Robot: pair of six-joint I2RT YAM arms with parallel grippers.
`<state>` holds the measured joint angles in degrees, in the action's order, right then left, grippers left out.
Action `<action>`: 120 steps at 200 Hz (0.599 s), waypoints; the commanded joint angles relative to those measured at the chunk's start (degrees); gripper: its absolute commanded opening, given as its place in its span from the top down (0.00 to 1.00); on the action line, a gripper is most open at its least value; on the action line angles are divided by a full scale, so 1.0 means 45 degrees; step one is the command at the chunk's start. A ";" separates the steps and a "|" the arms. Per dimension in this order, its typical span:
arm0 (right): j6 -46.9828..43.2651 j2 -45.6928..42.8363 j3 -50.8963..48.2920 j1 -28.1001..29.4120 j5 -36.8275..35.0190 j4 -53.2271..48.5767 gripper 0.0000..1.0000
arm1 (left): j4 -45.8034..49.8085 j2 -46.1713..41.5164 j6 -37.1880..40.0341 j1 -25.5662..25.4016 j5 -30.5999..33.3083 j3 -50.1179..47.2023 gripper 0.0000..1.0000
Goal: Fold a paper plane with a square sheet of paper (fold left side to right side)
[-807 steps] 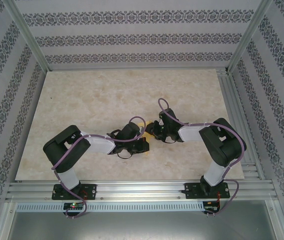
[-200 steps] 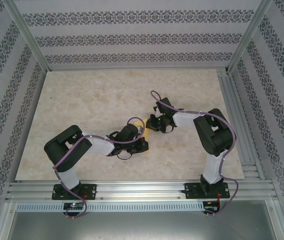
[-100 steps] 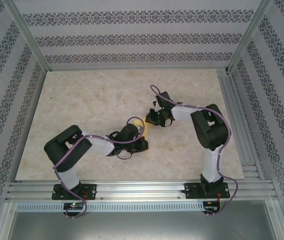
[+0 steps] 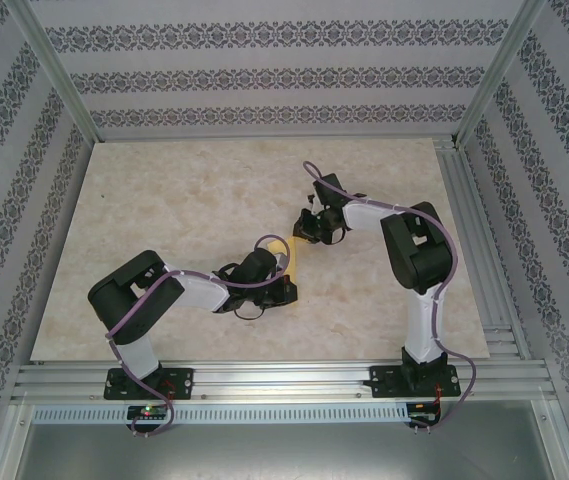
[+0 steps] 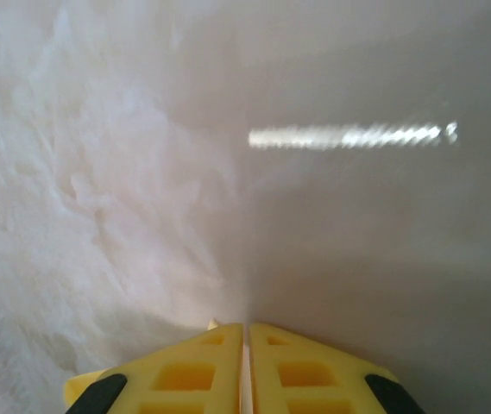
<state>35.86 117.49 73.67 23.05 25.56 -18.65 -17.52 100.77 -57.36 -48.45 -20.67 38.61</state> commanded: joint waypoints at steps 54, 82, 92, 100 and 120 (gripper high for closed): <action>0.0285 -0.4221 -0.4337 -0.0575 0.0464 0.3040 0.88 | 0.1334 -0.0021 0.0003 -0.0152 -0.0159 -0.0394 1.00; 0.1052 -0.4233 -0.5165 0.0352 0.0894 0.4170 0.88 | 0.1408 -0.0050 0.0033 -0.0147 -0.0153 -0.0396 1.00; 0.1324 -0.4044 -0.5213 0.0632 0.0994 0.4531 0.88 | 0.1417 -0.0070 0.0033 -0.0152 -0.0147 -0.0401 1.00; 0.1448 -0.3904 -0.5188 0.0801 0.0990 0.4695 0.87 | 0.1413 -0.0070 0.0033 -0.0152 -0.0139 -0.0415 1.00; 0.1524 -0.3474 -0.4879 0.1150 0.0864 0.4789 0.87 | 0.1415 -0.0109 0.0033 -0.0152 -0.0129 -0.0433 1.00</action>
<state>40.58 99.90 50.54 26.92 28.51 -2.02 -17.23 100.55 -57.34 -48.47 -20.67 38.50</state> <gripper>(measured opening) 0.126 0.068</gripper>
